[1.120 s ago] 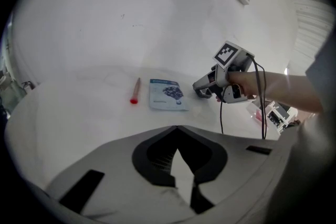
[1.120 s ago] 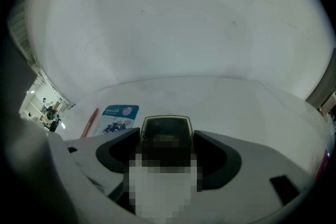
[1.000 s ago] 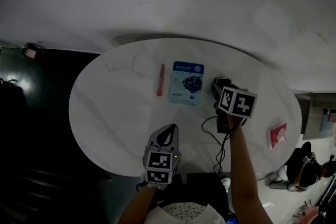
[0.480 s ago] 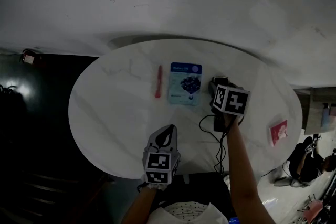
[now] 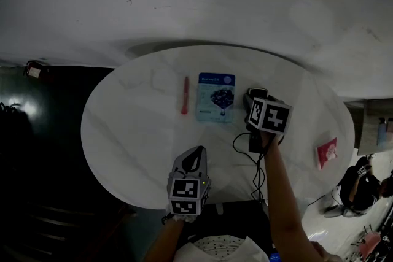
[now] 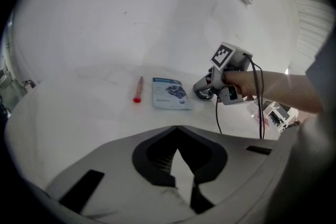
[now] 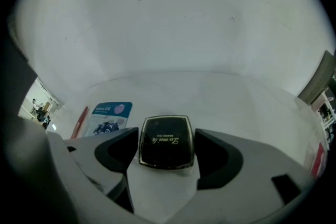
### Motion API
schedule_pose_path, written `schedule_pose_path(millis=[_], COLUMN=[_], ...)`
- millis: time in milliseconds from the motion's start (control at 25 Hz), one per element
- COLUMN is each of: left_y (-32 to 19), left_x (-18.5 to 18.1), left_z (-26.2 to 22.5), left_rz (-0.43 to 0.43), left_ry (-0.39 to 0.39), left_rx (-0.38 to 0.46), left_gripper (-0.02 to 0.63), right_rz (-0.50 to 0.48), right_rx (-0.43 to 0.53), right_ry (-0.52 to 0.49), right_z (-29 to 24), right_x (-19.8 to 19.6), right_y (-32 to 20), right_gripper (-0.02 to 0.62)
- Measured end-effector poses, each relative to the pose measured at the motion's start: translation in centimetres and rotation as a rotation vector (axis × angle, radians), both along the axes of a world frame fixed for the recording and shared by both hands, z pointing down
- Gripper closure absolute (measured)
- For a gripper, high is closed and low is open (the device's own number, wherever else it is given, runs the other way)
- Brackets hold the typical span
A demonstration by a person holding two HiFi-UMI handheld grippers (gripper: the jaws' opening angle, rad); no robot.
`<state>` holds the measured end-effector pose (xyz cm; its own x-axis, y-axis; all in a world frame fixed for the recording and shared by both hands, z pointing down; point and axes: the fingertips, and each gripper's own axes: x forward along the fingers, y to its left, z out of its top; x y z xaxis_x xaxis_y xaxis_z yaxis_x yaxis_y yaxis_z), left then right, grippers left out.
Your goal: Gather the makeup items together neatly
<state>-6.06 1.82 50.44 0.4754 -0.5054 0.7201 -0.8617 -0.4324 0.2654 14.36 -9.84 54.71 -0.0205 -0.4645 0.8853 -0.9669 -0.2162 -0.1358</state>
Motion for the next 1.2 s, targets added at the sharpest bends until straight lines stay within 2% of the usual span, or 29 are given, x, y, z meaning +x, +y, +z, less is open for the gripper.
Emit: schedule_pose_path(millis=[200, 520, 760, 920, 1200], left_y=[0.1, 0.3, 0.6, 1.1, 2.4], left_x=[-0.1, 0.8, 2.1, 3.6, 6.6], left_z=[0.0, -0.6, -1.2, -1.6, -1.8], left_rz=[-0.003, 0.018, 0.047, 0.078, 0.164], left_ry=[-0.001, 0.009, 0.016, 0.027, 0.026], left_rx=[0.003, 0.017, 0.034, 0.044, 0.039], left_gripper=[0.586, 0.586, 0.586, 0.586, 0.586], right_rz=[0.005, 0.028, 0.102, 0.172, 0.288], right_rx=[0.036, 0.113, 0.197, 0.238, 0.234], right_ry=[-0.004, -0.013, -0.024, 0.041, 0.090], right_z=[-0.5, -2.9, -5.5, -6.9, -7.4], right_x=[0.2, 0.9, 3.6, 6.9, 12.2], right_y=[-0.1, 0.0, 1.5, 3.6, 9.2], right_gripper=[0.204, 0.202, 0.209, 0.318, 0.341])
